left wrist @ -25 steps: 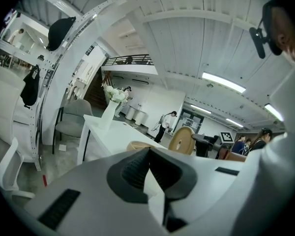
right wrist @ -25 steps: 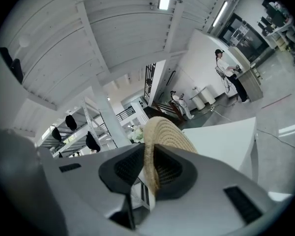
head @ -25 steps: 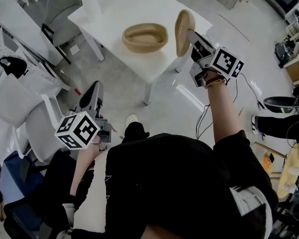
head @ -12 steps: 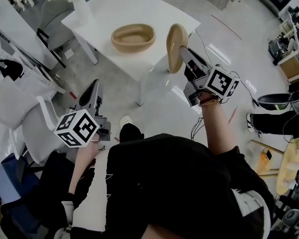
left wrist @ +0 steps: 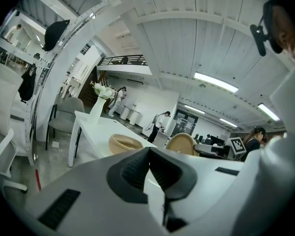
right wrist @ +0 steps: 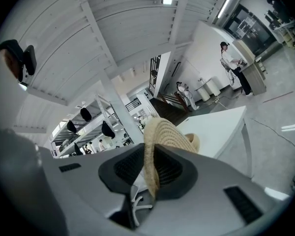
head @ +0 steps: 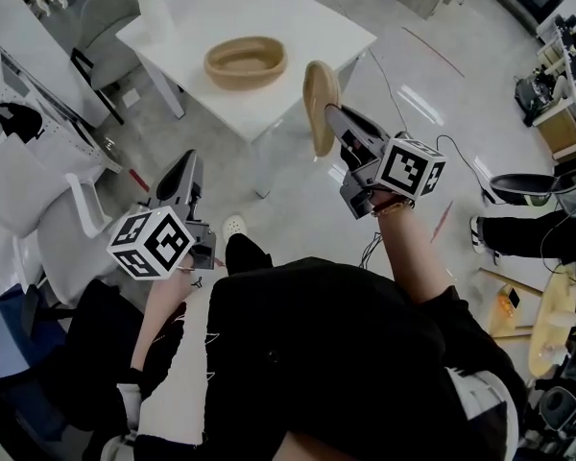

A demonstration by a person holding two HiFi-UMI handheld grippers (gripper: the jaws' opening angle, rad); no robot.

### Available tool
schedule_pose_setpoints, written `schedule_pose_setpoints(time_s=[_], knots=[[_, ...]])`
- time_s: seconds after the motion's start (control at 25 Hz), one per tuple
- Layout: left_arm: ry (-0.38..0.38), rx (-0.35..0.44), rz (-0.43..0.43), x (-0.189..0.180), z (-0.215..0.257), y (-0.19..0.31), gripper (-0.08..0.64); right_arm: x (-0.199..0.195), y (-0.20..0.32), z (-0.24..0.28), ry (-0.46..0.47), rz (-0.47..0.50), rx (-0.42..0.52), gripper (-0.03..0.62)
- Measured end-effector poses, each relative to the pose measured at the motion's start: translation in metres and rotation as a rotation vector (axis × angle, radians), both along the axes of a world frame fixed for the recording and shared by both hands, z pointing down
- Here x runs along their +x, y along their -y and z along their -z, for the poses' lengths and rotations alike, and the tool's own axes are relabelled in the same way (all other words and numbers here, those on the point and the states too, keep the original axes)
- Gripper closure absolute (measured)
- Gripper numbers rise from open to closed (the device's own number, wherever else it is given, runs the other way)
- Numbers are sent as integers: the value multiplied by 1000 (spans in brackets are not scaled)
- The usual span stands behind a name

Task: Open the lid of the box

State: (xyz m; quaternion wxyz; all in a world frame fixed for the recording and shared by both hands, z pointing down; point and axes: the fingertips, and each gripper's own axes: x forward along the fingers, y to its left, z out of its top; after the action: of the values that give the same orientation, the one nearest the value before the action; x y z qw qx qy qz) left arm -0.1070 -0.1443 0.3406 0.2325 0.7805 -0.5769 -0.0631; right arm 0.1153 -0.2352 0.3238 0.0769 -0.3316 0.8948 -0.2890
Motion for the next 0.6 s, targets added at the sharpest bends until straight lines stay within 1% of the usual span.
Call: schedule_pose_setpoints(time_s=[0.24, 0.44, 0.6], knots=[[11, -5, 9, 13, 0, -19, 549, -8, -28, -1, -48, 65, 19, 525], [15, -8, 29, 10, 1, -32, 549, -25, -42, 6, -22, 109, 25, 523], [9, -5, 61, 7, 1, -40, 549, -34, -48, 16, -7, 115, 52, 522]])
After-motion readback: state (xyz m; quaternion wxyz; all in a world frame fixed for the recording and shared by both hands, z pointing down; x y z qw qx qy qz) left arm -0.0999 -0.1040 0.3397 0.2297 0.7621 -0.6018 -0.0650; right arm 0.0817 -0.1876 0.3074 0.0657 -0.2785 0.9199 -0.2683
